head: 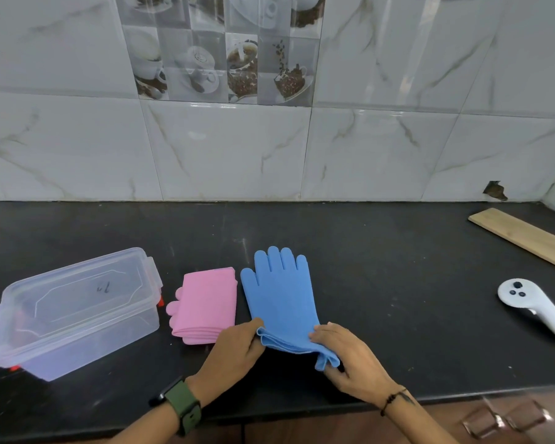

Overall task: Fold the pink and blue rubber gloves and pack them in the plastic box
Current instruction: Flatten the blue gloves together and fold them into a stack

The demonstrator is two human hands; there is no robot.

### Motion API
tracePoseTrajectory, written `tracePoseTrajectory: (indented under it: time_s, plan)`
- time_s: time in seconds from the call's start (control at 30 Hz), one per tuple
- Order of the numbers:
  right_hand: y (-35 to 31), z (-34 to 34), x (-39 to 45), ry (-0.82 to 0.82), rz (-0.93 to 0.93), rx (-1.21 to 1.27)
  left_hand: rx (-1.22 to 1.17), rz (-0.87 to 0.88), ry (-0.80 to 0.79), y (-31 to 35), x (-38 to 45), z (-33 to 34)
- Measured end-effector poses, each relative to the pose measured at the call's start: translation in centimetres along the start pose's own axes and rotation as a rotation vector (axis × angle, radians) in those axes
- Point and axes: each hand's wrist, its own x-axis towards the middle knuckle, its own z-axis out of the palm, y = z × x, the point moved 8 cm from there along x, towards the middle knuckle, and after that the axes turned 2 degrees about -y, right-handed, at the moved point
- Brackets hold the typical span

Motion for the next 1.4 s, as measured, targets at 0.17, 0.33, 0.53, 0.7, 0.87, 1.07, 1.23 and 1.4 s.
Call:
tracePoseTrajectory:
  time_s: [0.17, 0.33, 0.53, 0.7, 0.87, 1.07, 1.23, 1.4]
  plan:
    - [2.2, -1.0, 1.4, 0.132, 0.357, 0.362, -0.105, -0.194, 0.079, -1.3, 0.3, 0.5]
    - [3.8, -0.5, 5.1, 0.112, 0.555, 0.297, -0.180, -0.420, 0.190, -2.3, 1.2, 0.9]
    - [5.1, 0.7, 6.8, 0.034, 0.714, 0.038, -0.057, -0.444, 0.150, -1.1, 1.7, 1.0]
    - [5.8, 0.7, 7.0, -0.012, 0.751, 0.001, 0.381, -0.391, 0.024, 0.0, 2.6, 1.7]
    - [5.9, 0.1, 7.6, -0.018, 0.639, -0.132, 0.711, -0.323, -0.077, 1.4, 3.6, 2.5]
    - [1.4, -0.2, 7.8, -0.059, -0.165, -0.641, 0.918, -0.064, -0.302, 0.5, 4.7, 3.2]
    - [3.6, 2.3, 6.8, -0.427, -0.266, -0.561, 0.925, 0.018, -0.436, -0.6, 3.6, 3.6]
    - [4.5, 2.3, 7.1, -0.512, -0.208, -0.456, 0.763, 0.013, -0.471, -1.1, 4.0, 3.3]
